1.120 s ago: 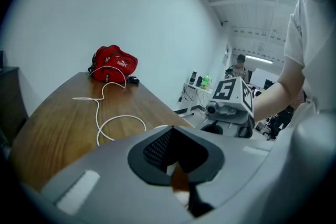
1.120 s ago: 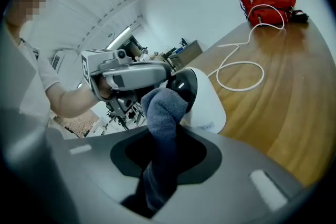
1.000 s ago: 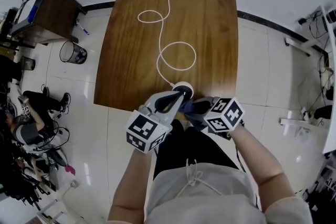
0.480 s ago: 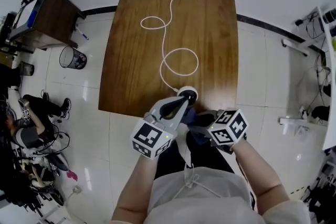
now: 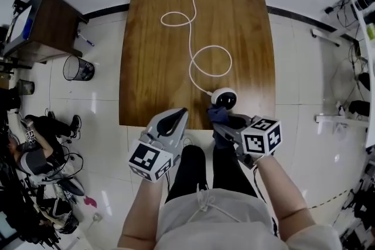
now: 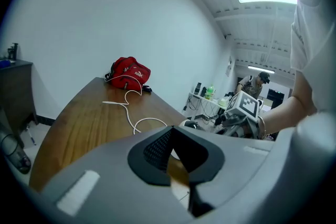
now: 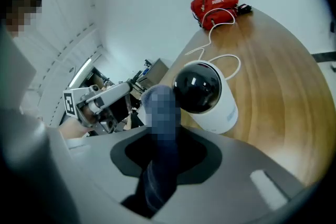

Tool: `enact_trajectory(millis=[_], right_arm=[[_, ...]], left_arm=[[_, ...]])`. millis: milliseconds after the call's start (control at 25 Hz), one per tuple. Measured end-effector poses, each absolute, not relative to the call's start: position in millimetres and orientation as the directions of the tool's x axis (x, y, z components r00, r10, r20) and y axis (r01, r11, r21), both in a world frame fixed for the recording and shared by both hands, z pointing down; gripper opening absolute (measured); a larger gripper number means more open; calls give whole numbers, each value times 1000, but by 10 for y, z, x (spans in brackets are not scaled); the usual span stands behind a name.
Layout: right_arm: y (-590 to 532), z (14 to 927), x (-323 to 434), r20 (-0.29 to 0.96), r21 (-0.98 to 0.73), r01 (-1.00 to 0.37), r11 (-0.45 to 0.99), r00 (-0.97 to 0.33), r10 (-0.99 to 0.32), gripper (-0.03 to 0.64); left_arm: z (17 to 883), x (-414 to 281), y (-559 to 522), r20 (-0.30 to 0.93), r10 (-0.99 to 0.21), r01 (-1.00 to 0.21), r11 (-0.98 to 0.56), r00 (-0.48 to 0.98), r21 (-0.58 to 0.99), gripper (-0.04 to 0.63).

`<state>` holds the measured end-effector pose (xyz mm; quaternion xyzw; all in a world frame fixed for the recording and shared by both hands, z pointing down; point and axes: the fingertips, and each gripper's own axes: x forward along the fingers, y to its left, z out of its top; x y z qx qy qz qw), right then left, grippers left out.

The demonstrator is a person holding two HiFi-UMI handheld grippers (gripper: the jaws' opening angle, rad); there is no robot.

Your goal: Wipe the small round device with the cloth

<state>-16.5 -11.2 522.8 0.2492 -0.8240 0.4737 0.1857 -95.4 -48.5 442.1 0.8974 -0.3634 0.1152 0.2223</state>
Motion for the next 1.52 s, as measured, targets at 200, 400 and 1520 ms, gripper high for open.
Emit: enact_trajectory(millis=[200, 400, 1520], right_arm=[[-51, 5644, -51, 629, -637, -678, 367, -732, -263, 107], [15, 5827, 6, 710, -556, -742, 376, -659, -251, 107], [-66, 5339, -296, 655, -549, -779, 301, -626, -423, 109]], left_arm=[[4670, -1027, -313, 393, -566, -686, -642, 725, 342, 6], [4747, -965, -348, 384, -546, -665, -659, 745, 351, 6], [4647, -1103, -439, 361, -495, -608, -710, 790, 357, 6]])
